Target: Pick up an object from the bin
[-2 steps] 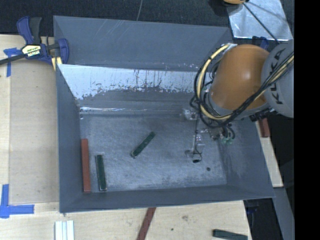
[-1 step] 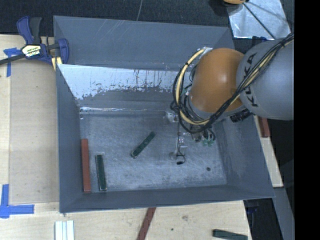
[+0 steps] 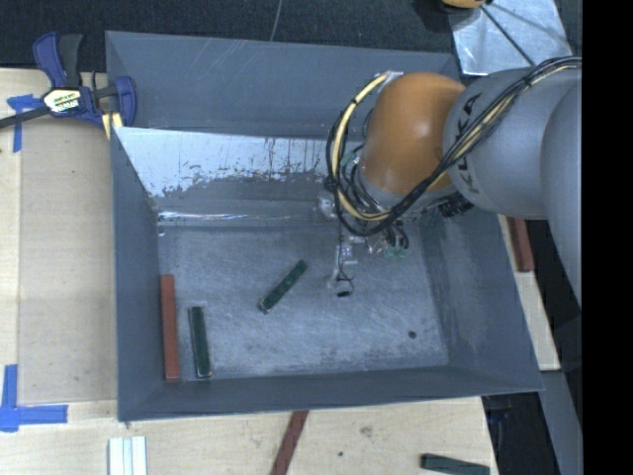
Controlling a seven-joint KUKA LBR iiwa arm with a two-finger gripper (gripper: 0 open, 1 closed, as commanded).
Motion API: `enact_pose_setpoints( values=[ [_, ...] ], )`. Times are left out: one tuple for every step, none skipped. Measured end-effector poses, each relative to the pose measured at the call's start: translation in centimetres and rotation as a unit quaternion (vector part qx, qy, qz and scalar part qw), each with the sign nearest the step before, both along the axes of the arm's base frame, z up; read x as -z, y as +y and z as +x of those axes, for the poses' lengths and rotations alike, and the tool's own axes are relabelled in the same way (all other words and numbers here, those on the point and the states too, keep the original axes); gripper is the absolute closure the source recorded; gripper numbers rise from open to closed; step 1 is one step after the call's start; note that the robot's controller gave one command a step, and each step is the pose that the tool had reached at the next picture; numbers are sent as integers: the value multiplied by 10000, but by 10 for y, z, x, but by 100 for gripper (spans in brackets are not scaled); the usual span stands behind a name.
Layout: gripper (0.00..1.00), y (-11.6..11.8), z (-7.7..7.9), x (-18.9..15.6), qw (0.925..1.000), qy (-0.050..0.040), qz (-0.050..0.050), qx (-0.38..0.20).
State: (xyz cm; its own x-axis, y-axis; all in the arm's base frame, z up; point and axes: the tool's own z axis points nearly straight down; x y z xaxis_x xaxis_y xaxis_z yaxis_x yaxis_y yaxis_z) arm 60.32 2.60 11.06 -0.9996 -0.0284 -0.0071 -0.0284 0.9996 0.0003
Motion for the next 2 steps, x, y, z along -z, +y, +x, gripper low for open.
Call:
enact_pose_setpoints(
  values=[
    [0, -2, 10, 10, 10000, -4, -1, 19],
    [0, 6, 9, 18, 9971, 20, -7, -766]
  ],
)
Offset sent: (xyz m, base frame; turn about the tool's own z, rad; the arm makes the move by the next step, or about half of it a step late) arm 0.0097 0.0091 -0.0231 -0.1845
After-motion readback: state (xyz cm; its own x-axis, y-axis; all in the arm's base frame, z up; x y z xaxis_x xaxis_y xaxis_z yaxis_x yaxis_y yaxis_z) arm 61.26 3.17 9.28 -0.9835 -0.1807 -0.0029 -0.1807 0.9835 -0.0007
